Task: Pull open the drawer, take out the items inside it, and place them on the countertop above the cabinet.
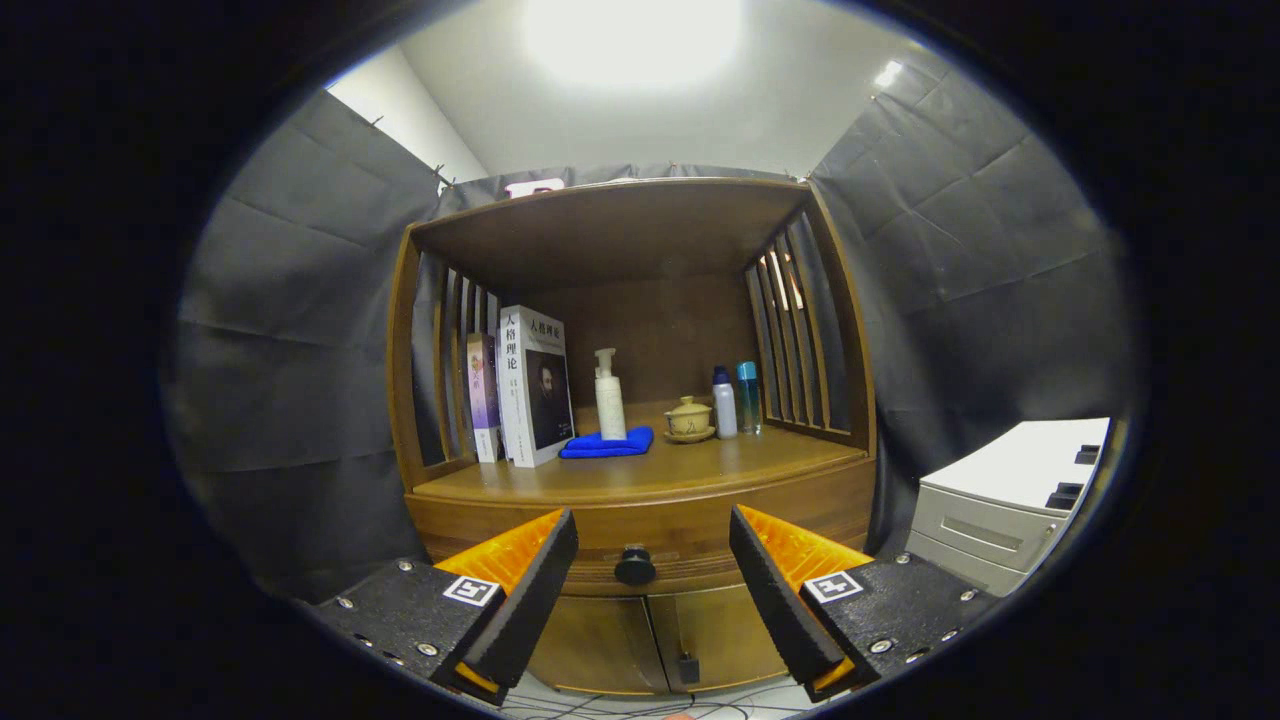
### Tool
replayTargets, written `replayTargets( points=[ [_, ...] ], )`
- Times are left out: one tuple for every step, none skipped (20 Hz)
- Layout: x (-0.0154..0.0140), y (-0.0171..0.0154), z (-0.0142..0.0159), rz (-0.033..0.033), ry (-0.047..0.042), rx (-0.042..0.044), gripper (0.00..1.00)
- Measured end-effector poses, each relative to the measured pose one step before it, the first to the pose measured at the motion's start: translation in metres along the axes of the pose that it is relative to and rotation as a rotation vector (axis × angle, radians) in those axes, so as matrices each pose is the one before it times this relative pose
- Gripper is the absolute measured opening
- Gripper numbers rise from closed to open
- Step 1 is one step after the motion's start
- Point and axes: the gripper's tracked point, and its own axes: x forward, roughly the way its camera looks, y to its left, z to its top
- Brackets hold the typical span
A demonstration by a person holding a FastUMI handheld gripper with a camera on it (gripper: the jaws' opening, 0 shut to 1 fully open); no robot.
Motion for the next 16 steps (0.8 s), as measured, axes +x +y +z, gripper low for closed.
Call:
replayTargets(
  points=[
    [0.00465,0.00449,-0.00009,0.00382,-0.00361,-0.01144,0.95],
    [0.00402,0.00463,-0.00218,0.00385,-0.00355,-0.00943,0.95],
    [0.00352,0.00351,-0.00189,0.00481,-0.00227,-0.0046,0.95],
    [0.00234,0.00467,-0.00233,0.00764,0.00052,0.00071,0.95],
    [0.00395,0.00474,-0.00172,0.00727,0.00187,0.0026,0.95],
    [0.00422,0.00288,-0.00296,0.00276,0.00109,0.00187,0.95],
    [0.00488,0.00256,-0.00289,0.00177,0.00663,0.00096,0.95],
    [0.00283,0.00341,-0.004,0.00264,0.00643,0.00185,0.95],
    [0.0026,0.00195,-0.00365,0.0006,0.0088,0.00155,0.95],
    [0.00378,0.0021,-0.0056,0.00051,0.00806,0.00034,0.95],
    [0.00343,0.00107,-0.00417,-0.00189,0.0091,-0.00148,0.95],
    [0.00347,0.00091,-0.00654,-0.00021,0.01104,-0.00162,0.95],
    [0.00335,0.00083,-0.00449,0.00027,0.01103,-0.00152,0.95],
    [0.00243,0.00054,-0.00401,-0.00158,0.00827,-0.0024,0.95],
    [0.00261,-0.00022,-0.00353,-0.00133,0.00905,-0.0014,0.95],
    [-0.00012,0.00129,-0.00541,-0.00188,0.00866,-0.00074,0.95]
  ],
)
